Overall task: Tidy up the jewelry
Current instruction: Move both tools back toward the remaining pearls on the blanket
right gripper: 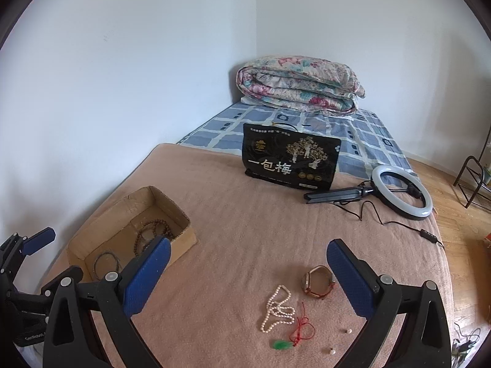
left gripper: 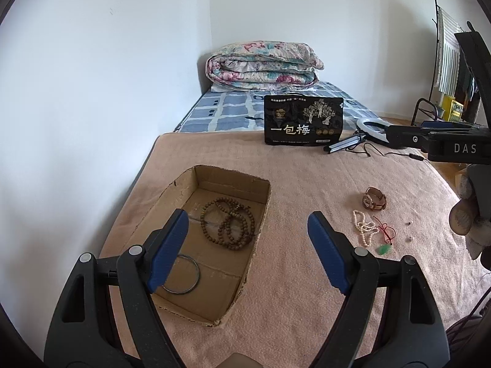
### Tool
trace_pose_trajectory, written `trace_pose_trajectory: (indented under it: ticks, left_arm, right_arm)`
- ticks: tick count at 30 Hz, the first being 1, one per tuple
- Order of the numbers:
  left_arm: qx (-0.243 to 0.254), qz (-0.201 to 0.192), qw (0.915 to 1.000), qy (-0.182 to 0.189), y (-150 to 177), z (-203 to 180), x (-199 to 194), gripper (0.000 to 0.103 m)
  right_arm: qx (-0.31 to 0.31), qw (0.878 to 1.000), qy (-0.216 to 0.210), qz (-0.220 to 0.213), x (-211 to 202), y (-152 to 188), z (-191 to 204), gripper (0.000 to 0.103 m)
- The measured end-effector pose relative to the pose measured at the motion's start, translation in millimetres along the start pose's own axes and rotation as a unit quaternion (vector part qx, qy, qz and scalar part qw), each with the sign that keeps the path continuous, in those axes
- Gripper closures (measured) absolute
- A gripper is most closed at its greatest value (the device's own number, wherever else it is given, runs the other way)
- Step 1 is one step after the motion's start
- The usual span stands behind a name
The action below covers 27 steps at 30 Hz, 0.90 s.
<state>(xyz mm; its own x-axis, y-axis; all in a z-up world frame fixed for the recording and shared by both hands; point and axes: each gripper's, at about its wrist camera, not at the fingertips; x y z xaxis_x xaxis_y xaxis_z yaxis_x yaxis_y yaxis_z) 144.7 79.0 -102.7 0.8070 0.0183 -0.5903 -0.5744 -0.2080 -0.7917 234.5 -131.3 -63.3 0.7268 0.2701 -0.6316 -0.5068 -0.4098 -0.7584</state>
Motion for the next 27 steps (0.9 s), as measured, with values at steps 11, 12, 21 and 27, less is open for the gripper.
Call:
trace_pose_trajectory:
  ticks: [11, 12, 21, 27]
  left_arm:
    - [0.016, 0.016, 0.9994, 0.026, 13, -41, 13, 0.021]
    - [0.019, 0.018, 0.9992, 0.029, 15, -44, 15, 0.021]
    - [0.042, 0.047, 0.9962, 0.060, 27, -83, 41, 0.021]
    - [0.049, 0.073, 0.9929, 0.080, 34, -106, 66, 0.021]
  right_arm:
    - [0.026, 0.999, 0.041, -0.001, -27, 44, -69, 0.000]
    - [0.031, 0.999, 0.044, -0.002, -29, 49, -76, 0.000]
    - [0.069, 0.994, 0.087, 0.010, -33, 92, -127, 0.000]
    - [0.087, 0.993, 0.075, 0.015, -27, 122, -146, 0.000]
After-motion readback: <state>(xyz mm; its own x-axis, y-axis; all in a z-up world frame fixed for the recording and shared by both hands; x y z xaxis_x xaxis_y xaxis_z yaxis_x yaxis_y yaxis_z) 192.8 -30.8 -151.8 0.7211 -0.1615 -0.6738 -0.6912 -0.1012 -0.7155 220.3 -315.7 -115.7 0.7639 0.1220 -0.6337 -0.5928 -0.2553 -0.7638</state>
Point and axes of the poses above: each gripper's, at about its wrist camera, not at the fingertips, and x roughly the way its jaws point, z to its left, y to its underside, and after that the axes turned 13 degrees about -x, right-handed
